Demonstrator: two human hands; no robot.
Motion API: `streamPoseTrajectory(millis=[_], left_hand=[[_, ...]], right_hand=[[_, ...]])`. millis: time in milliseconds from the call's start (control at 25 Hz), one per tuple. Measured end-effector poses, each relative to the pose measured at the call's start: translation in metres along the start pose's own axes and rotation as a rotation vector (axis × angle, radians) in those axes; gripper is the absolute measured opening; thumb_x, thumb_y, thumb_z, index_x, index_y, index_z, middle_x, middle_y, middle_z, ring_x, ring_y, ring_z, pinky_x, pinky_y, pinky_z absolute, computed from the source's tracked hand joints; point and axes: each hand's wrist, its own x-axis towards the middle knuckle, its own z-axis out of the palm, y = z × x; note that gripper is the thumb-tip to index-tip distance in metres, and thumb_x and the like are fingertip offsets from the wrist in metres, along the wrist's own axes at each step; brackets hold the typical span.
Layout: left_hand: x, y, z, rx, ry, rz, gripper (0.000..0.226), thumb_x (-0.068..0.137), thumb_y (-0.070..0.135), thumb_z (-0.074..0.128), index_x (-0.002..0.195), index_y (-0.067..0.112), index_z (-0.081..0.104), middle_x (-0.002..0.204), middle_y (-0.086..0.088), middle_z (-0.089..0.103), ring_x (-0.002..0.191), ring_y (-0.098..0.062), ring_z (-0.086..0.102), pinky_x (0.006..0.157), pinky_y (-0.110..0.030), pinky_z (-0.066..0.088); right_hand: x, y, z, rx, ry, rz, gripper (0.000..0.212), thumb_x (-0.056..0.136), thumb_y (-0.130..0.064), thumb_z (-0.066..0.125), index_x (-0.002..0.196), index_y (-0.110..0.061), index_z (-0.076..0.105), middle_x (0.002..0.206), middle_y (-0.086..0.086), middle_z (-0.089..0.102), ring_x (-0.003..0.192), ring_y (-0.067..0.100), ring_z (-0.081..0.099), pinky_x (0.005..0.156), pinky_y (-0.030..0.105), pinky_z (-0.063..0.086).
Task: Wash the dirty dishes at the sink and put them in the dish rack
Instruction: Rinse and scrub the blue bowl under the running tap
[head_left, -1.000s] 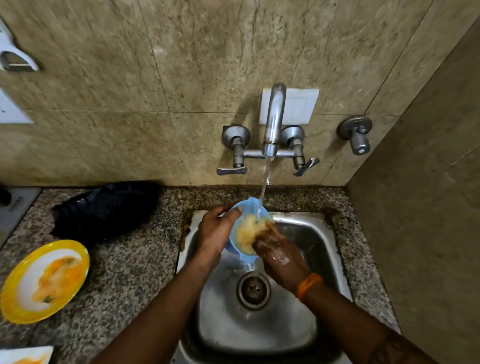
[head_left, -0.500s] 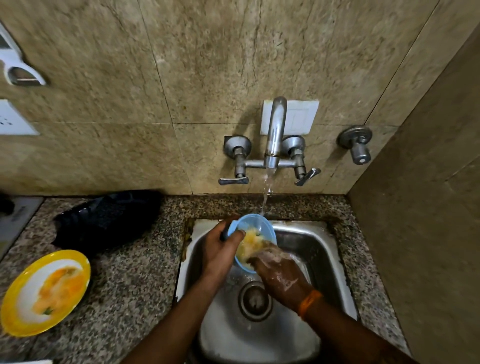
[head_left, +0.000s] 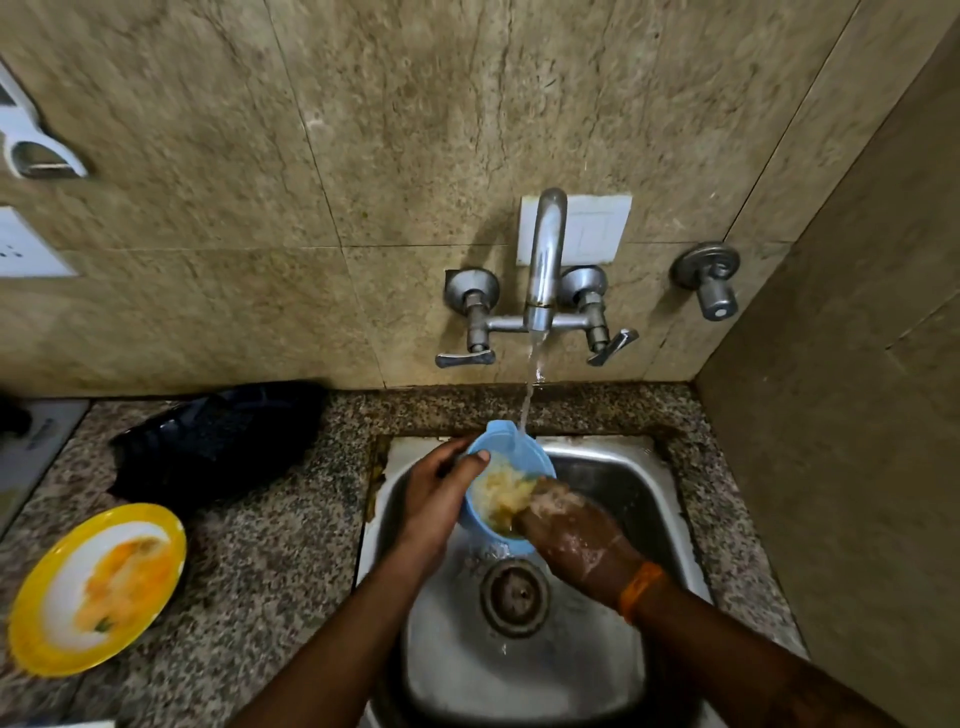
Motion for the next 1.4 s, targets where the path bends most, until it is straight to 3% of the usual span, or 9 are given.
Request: streamPoseTrajectory(millis=[200,280,440,680,840,1000,1080,1200,1400], left_hand=[[-0.029,-0.01,0.039,-0.087,0.134,0.087,0.057,0.084,0.008,0.077,0.135,0.031,0.064,0.131,0.007,0.069,0.118,-0.01,0.066,0.1,-0.035,0.056],[-0.016,-0.008,0.031,-0.045,0.157,0.046,0.052,0.08,0.01,0.073,0.131,0.023,0.069,0.126,0.002,0.073,0.117,-0.017,0.068,0.103,-0.046,0.055],[0.0,0.005,0.008,0.07,0.011,-0.178,0.039,0.082,0.003,0.068,0.115,0.022,0.076,0.107,-0.006,0.078,0.104,-0.032,0.072,0.087,-0.051,0.059],[-0.025,-0.006,0.028,-0.088,0.07,-0.02,0.057,0.085,0.019,0.078,0.136,0.035,0.059,0.127,0.004,0.07,0.11,-0.013,0.071,0.09,-0.036,0.062],[-0.009,-0.01,0.023,0.025,0.108,-0.013,0.023,0.089,0.016,0.071,0.111,0.023,0.071,0.103,0.009,0.076,0.093,0.003,0.072,0.082,-0.02,0.059],[0.017,0.006,0.001,0.064,0.006,-0.188,0.022,0.095,0.033,0.067,0.099,0.017,0.081,0.091,-0.006,0.081,0.097,-0.034,0.076,0.085,-0.043,0.06],[0.021,0.009,-0.003,0.063,-0.106,-0.36,0.059,0.09,0.072,0.053,0.107,0.024,0.081,0.099,-0.009,0.081,0.097,-0.031,0.077,0.09,-0.048,0.061],[0.022,-0.001,-0.01,0.077,-0.148,-0.419,0.103,0.061,0.103,0.04,0.115,0.024,0.078,0.11,-0.007,0.08,0.103,-0.027,0.076,0.092,-0.046,0.059],[-0.015,-0.02,-0.018,0.127,-0.019,-0.413,0.084,0.071,0.089,0.041,0.122,0.029,0.071,0.116,-0.005,0.076,0.098,-0.026,0.074,0.054,-0.033,0.06]], right_hand=[[0.015,-0.029,0.019,-0.041,0.099,0.148,0.034,0.074,-0.009,0.077,0.107,-0.01,0.072,0.092,0.006,0.073,0.081,0.024,0.072,0.07,0.031,0.057],[0.013,-0.026,0.013,-0.105,0.136,0.032,0.016,0.086,-0.016,0.066,0.101,-0.012,0.07,0.088,0.006,0.07,0.079,0.023,0.068,0.072,0.034,0.051],[-0.008,0.009,0.007,-0.25,-0.004,-0.153,0.035,0.092,-0.021,0.064,0.127,-0.015,0.066,0.12,0.007,0.069,0.111,0.024,0.064,0.1,0.038,0.049],[0.013,-0.041,0.022,-0.056,0.17,0.212,0.021,0.089,-0.022,0.054,0.106,-0.015,0.066,0.085,0.004,0.069,0.077,0.024,0.068,0.066,0.035,0.052],[0.015,-0.044,0.017,0.064,0.1,0.18,0.018,0.1,-0.031,0.052,0.105,-0.019,0.065,0.089,0.002,0.07,0.078,0.021,0.068,0.065,0.035,0.054],[0.011,-0.018,0.0,-0.089,0.055,-0.005,0.024,0.102,-0.039,0.053,0.104,-0.019,0.066,0.092,0.001,0.07,0.083,0.021,0.067,0.073,0.036,0.056],[0.012,-0.03,0.003,0.021,0.188,0.152,0.034,0.105,-0.042,0.048,0.114,-0.016,0.067,0.099,0.001,0.073,0.088,0.019,0.068,0.077,0.034,0.056],[0.025,-0.062,-0.001,0.628,0.474,0.706,0.029,0.105,-0.039,0.053,0.113,-0.017,0.07,0.099,-0.003,0.076,0.087,0.011,0.07,0.072,0.022,0.055],[0.029,-0.067,0.006,1.388,0.727,1.383,0.021,0.1,-0.026,0.061,0.1,-0.011,0.076,0.095,0.011,0.078,0.08,0.026,0.072,0.06,0.033,0.057]])
